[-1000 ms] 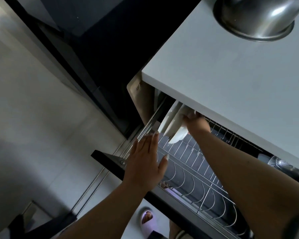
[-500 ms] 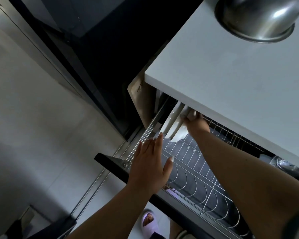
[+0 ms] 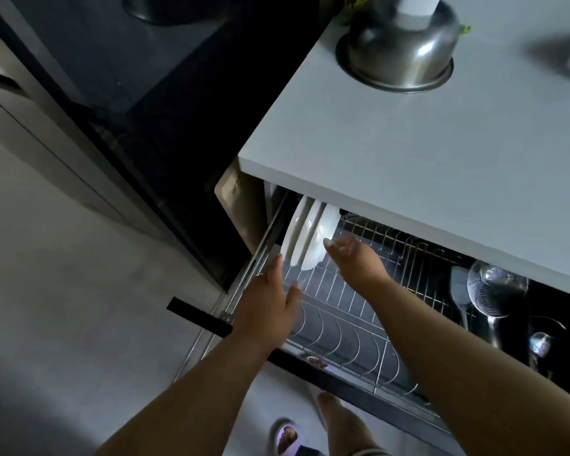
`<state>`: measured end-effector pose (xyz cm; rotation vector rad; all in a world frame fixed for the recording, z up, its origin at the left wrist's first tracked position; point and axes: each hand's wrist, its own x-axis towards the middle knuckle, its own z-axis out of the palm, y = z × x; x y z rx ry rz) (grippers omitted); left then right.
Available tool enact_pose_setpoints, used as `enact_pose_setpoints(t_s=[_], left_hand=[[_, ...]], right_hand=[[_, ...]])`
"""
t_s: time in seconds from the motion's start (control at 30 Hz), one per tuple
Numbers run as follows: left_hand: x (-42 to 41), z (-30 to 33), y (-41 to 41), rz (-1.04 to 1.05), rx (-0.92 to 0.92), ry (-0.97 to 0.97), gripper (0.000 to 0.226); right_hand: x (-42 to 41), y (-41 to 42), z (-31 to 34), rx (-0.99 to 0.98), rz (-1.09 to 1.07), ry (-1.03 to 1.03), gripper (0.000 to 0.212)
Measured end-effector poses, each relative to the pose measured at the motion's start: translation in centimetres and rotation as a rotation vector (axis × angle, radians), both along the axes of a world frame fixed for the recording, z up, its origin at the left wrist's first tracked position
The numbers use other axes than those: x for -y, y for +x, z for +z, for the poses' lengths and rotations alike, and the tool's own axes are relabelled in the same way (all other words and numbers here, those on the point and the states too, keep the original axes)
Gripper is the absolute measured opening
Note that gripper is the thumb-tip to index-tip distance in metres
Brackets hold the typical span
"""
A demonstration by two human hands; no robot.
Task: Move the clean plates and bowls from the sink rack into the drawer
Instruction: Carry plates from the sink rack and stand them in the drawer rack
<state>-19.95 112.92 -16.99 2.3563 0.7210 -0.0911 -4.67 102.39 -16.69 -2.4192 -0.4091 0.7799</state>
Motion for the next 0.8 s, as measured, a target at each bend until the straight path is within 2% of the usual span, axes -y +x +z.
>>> enact_pose_setpoints(t_s=[0.13, 0.27, 0.53, 0.67, 0.8], left_hand=[[1.5, 1.8, 0.4, -0.055, 0.001, 0.029, 0.053], [4.2, 4.4, 0.3, -0.106, 0.006, 0.012, 0.046], [10.9, 7.7, 1.2, -0.285, 0.016, -0.003, 0.046], [14.5, 9.1, 2.6, -0.375, 0.048, 0.018, 0.045], [18.6, 10.4, 4.2, -0.454, 0.058, 0.043, 0.043]], right_hand=[[3.3, -2.2, 2.9, 0.055, -0.038, 0.083, 0.043], [7.8, -4.1, 3.9, 0.032, -0.205, 0.182, 0.056], [16.9, -5.8, 6.4, 0.047, -0.501, 0.345, 0.05], [20.9, -6.1, 8.0, 0.067, -0.582, 0.394, 0.046], [25.4, -6.2, 9.5, 0.101, -0.674, 0.441, 0.033]])
